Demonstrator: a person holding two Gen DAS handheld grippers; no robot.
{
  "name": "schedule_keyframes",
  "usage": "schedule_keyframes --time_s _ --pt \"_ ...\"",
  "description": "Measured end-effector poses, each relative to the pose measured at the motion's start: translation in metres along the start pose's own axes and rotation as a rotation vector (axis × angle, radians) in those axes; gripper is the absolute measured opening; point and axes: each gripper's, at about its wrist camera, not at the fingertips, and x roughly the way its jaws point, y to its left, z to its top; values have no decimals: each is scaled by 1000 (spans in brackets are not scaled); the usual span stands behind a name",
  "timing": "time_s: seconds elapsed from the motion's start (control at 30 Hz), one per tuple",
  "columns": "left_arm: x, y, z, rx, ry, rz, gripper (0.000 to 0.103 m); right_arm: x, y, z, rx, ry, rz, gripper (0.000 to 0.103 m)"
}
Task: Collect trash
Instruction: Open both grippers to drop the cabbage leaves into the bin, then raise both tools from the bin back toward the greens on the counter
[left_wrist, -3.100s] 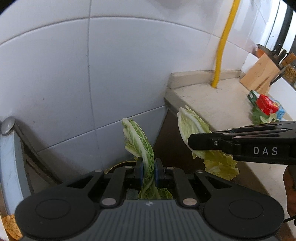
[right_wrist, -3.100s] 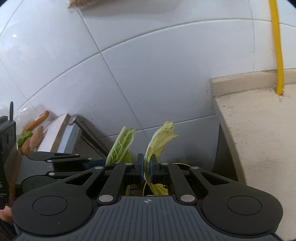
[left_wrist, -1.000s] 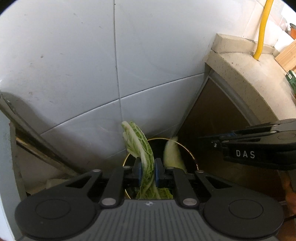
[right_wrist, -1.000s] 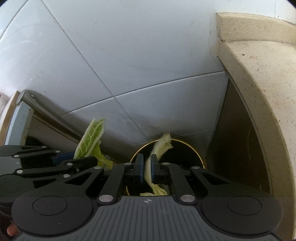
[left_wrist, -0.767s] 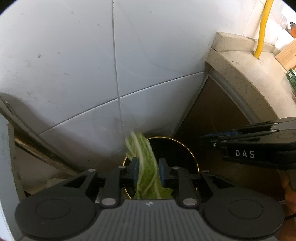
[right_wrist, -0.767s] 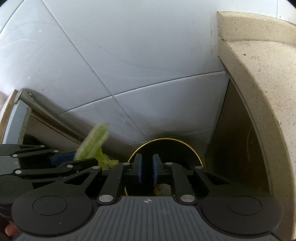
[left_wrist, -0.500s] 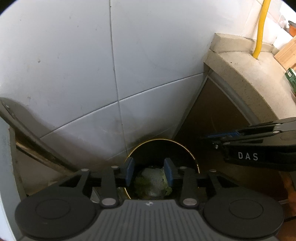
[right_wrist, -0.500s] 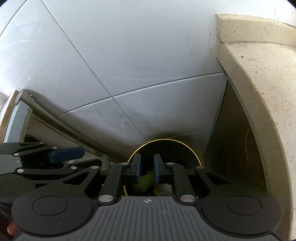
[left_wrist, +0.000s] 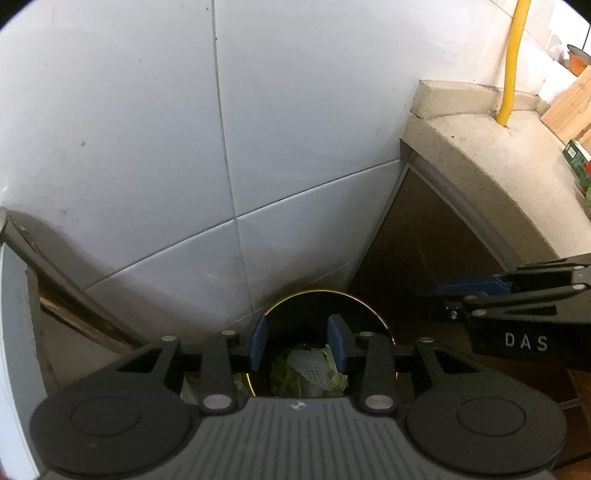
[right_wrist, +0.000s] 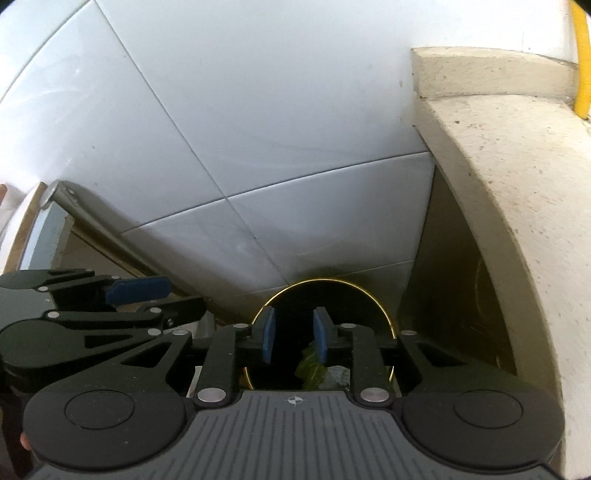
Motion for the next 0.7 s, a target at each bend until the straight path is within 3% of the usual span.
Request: schedule_keyframes --time_s 0.7 --pt "-7 -9 0 42 -36 20 32 -37 3 -24 15 -65 -46 52"
